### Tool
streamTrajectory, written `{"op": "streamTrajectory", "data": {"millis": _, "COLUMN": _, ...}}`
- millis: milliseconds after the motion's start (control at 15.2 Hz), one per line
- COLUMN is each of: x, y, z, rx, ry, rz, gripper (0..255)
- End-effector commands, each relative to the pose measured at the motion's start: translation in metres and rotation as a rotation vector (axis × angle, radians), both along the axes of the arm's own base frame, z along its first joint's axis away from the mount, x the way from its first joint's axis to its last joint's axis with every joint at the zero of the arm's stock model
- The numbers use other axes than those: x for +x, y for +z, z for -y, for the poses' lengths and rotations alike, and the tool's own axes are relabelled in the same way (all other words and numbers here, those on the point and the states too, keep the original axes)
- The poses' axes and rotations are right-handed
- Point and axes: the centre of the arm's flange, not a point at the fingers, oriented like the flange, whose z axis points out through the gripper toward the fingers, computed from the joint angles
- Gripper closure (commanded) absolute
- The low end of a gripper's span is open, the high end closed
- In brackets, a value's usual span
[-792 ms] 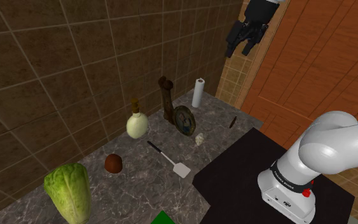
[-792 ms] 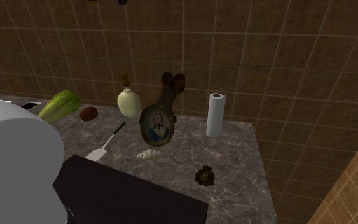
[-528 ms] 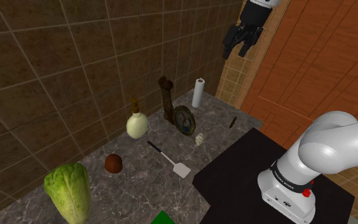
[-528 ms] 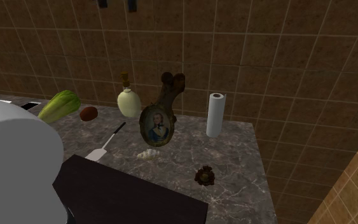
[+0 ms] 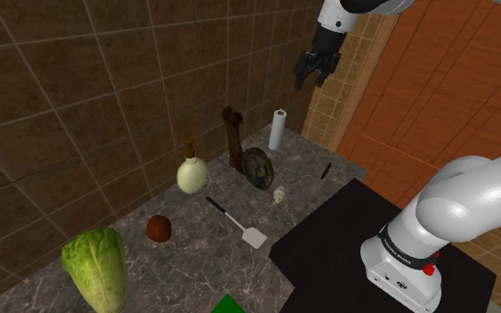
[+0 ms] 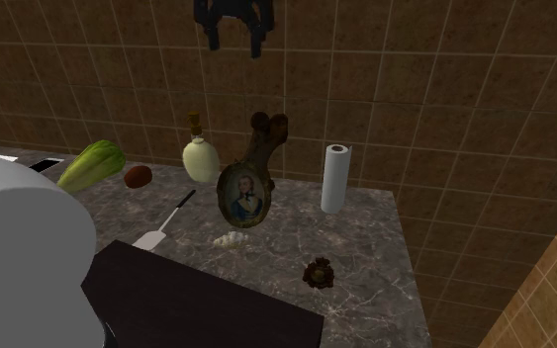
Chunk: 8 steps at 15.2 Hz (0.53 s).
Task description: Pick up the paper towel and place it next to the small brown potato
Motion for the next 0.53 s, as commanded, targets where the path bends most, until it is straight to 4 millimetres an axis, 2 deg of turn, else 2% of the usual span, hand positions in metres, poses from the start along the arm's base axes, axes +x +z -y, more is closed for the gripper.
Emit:
{"op": "streamTrajectory", "data": {"millis": 0, "x": 0.017, "y": -0.016, "z": 0.012, "rx": -0.002, "ry": -0.002, "rz": -0.009, "gripper": 0}}
{"op": "streamTrajectory", "data": {"millis": 462, "x": 0.082, "y": -0.072, "z": 0.052, "rx": -0.007, "ry": -0.008, "rz": -0.041, "gripper": 0}}
